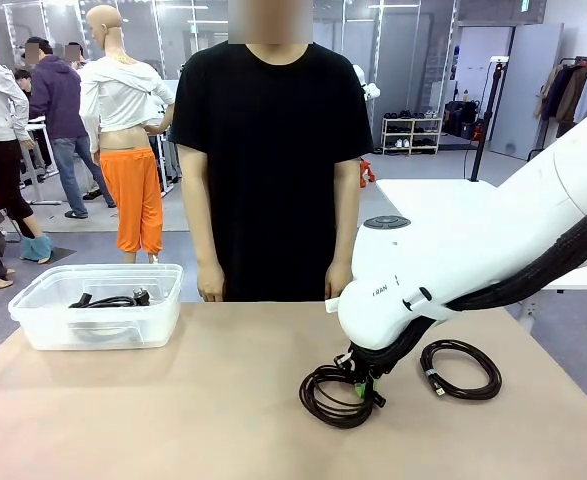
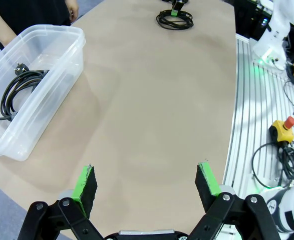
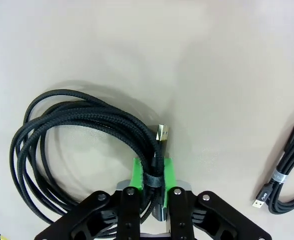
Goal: Organize and store the cables.
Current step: Place the USB Extension Cable into the Organizing box.
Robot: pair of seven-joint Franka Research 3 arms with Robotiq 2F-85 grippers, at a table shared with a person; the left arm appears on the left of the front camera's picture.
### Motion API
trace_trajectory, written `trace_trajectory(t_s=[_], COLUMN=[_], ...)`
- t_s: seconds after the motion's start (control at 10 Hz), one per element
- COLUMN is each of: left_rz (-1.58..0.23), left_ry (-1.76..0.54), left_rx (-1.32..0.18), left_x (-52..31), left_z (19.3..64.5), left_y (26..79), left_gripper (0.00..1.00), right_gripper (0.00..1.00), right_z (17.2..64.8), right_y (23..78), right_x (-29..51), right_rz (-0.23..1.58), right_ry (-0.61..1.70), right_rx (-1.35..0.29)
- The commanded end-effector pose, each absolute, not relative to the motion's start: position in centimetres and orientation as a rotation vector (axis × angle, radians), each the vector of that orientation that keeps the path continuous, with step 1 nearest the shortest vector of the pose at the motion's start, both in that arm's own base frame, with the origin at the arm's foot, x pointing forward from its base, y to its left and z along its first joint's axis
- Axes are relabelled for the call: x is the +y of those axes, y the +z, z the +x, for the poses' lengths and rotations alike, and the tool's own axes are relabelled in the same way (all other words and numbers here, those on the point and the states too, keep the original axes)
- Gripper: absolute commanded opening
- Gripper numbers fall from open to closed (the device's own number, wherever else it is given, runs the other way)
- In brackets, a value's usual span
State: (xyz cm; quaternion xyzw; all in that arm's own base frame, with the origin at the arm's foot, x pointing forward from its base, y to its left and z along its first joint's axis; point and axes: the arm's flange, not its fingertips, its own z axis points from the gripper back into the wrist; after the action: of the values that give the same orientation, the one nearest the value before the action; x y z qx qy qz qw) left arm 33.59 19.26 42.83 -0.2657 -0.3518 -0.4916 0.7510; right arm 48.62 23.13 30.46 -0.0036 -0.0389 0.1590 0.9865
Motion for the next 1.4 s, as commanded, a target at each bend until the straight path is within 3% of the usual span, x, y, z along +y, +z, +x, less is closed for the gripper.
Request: trace_trajectory(t_s=[0.0, 0.8, 0.9, 1.3], left_rz=[-0.583, -0.583, -0.583, -0.583], left_ry=[-1.082, -1.082, -1.082, -1.082], left_rx=[-0.774, -0.774, -0.774, -0.774], left_x=[19.4, 19.4, 19.4, 19.4], left_z=[33.5, 33.5, 33.5, 33.5], left_y=[42.9, 42.9, 42.9, 42.9], left_gripper=[1.0, 1.0, 1.0, 1.0], right_gripper=[0.0, 0.0, 0.18, 0.18], right_z=[49.1, 48.6, 48.7, 47.9], right_y=[30.7, 30.5, 30.5, 36.7], right_x=[23.1, 23.1, 23.0, 25.2], right_rz=[-0.028, -0.008, -0.007, -0.032], right_ry=[0.313, 0.319, 0.317, 0.258], right_rx=[-0.076, -0.078, -0.078, -0.108])
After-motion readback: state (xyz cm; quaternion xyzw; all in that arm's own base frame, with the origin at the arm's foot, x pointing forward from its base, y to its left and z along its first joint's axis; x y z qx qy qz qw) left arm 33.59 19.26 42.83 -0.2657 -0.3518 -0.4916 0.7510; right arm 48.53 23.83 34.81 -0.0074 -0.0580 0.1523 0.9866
